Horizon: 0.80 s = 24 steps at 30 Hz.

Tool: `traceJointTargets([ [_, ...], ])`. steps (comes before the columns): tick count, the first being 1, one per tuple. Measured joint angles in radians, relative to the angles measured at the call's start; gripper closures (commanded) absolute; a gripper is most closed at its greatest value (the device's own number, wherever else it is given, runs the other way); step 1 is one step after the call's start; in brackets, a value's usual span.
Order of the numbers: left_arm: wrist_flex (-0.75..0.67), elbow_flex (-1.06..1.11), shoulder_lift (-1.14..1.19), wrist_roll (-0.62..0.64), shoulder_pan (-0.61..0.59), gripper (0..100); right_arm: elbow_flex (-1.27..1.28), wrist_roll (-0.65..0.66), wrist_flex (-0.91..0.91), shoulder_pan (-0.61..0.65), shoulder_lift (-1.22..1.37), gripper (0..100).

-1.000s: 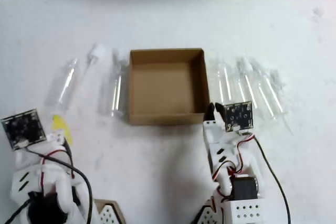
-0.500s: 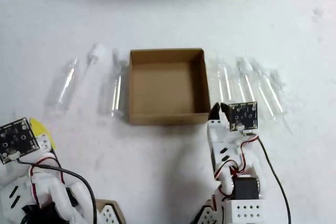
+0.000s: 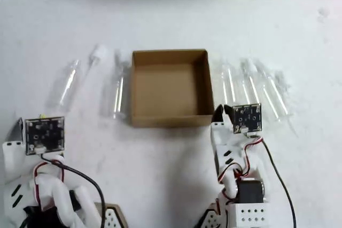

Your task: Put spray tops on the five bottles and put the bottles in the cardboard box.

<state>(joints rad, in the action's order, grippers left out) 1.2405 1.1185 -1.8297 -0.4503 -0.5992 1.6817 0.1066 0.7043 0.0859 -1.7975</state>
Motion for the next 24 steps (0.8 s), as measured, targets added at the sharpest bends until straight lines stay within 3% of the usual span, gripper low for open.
traceJointTargets([
  [9,0.026,-0.103,0.158,-0.157,0.124,86,0.0,0.0,0.0,-0.005,0.0,97.7],
  [18,0.161,-0.569,0.789,-0.163,0.13,86,0.0,0.0,0.0,-0.009,0.0,97.7],
  [24,0.351,-0.944,1.24,-0.149,0.196,86,0.0,0.0,0.0,-0.006,0.0,97.7],
])
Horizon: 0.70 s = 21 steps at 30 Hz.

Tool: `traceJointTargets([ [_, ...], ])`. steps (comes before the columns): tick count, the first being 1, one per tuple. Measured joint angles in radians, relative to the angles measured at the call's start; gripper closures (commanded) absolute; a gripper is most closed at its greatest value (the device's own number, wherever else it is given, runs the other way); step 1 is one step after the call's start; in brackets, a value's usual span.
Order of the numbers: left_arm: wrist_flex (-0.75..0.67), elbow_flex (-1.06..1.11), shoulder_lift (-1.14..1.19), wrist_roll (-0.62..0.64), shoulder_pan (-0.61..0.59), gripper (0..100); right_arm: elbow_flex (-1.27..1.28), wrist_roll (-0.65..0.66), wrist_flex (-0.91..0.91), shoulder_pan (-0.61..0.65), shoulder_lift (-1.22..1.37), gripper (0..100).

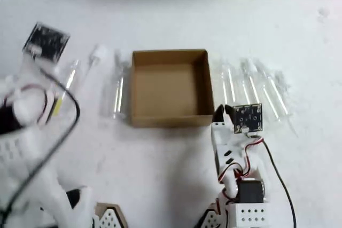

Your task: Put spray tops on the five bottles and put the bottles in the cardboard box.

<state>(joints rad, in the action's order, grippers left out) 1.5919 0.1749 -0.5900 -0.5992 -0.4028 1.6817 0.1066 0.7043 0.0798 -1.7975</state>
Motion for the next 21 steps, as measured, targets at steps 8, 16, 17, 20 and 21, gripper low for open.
traceJointTargets([
  [8,0.101,-0.457,0.465,0.143,0.14,86,0.0,0.0,0.0,-0.002,0.0,97.7],
  [16,0.101,-0.833,0.865,0.287,0.129,77,0.0,0.0,0.0,0.0,0.0,97.7],
  [17,0.101,-0.879,0.918,0.308,0.121,77,0.0,0.0,0.0,0.0,0.0,97.7],
  [20,0.104,-1.007,1.063,0.33,0.1,79,0.0,0.0,0.0,0.0,0.0,97.7],
  [21,0.104,-1.046,1.109,0.33,0.097,79,0.0,0.0,0.0,0.0,0.0,97.7],
])
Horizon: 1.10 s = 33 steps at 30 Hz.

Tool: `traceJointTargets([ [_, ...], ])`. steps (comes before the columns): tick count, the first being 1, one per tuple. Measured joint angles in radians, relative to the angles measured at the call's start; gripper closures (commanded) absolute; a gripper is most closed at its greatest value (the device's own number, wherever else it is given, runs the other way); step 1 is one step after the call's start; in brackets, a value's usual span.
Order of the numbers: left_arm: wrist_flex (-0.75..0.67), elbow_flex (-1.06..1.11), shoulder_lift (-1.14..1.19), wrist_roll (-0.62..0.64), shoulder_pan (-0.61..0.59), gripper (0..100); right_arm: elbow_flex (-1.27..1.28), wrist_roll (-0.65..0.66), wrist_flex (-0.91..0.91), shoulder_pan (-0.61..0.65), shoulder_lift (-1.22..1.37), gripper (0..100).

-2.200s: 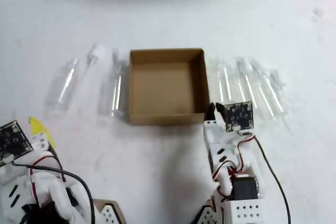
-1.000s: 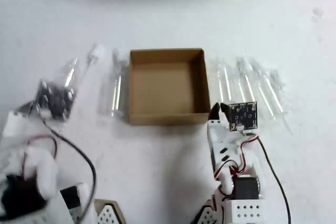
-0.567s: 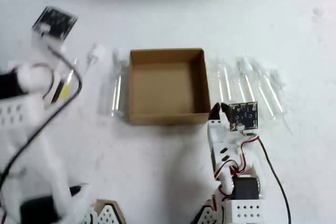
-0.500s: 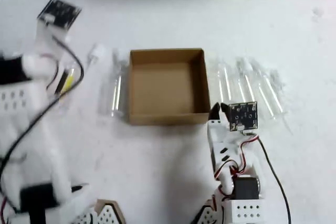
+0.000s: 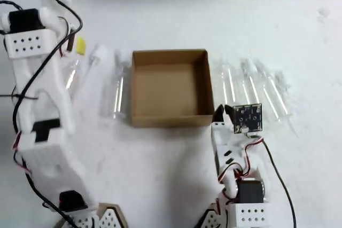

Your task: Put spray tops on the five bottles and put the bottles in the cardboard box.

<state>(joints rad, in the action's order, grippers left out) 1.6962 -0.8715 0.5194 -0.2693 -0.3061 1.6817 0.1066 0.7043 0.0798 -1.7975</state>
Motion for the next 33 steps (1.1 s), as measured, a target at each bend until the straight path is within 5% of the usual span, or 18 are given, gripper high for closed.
traceJointTargets([
  [16,0.0,-0.592,0.621,0.002,-0.02,82,0.0,0.0,0.0,0.0,0.0,97.7],
  [33,-0.049,-0.623,0.749,0.002,-0.049,82,0.0,0.0,0.0,0.0,0.0,97.7],
])
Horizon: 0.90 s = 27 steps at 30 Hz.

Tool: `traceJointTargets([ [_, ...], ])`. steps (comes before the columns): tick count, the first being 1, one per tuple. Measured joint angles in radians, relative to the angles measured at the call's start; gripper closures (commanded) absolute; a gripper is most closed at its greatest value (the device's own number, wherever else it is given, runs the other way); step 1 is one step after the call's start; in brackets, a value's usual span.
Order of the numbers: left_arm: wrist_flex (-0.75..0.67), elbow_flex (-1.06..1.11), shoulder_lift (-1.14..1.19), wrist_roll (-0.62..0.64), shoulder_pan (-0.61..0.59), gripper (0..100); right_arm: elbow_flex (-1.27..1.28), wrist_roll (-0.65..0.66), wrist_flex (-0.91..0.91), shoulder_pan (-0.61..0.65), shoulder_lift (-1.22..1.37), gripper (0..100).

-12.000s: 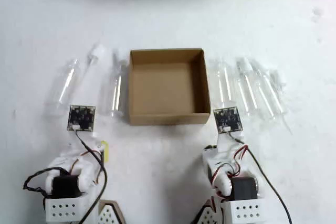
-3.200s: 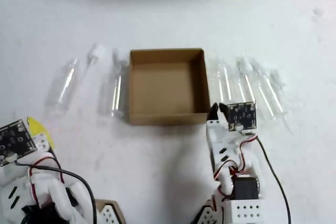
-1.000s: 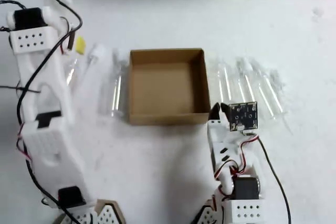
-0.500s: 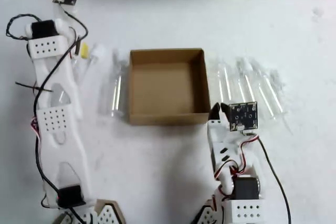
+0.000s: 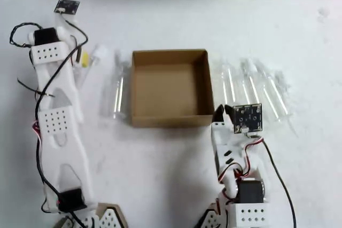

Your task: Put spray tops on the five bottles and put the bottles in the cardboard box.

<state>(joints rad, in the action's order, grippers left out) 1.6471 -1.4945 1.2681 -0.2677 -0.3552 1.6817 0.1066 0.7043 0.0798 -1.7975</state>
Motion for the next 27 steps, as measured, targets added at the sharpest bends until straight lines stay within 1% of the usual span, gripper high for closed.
traceJointTargets([
  [7,-0.009,-0.002,0.008,0.0,-0.002,82,0.0,0.0,0.0,0.0,0.0,97.7],
  [12,-0.044,-0.002,0.075,-0.041,-0.002,82,0.0,0.0,0.0,0.0,0.0,97.7],
  [19,-0.051,-0.015,0.091,-0.043,0.006,82,0.0,0.0,0.0,0.0,0.0,97.7],
  [21,-0.051,-0.015,0.091,-0.044,0.006,85,0.0,0.0,0.0,0.0,0.0,97.7],
  [25,-0.041,-0.015,0.091,-0.043,0.021,92,0.0,0.0,0.0,0.0,0.0,97.7],
  [27,-0.032,-0.015,0.091,-0.043,0.037,93,0.0,0.0,0.0,0.0,0.0,97.7],
])
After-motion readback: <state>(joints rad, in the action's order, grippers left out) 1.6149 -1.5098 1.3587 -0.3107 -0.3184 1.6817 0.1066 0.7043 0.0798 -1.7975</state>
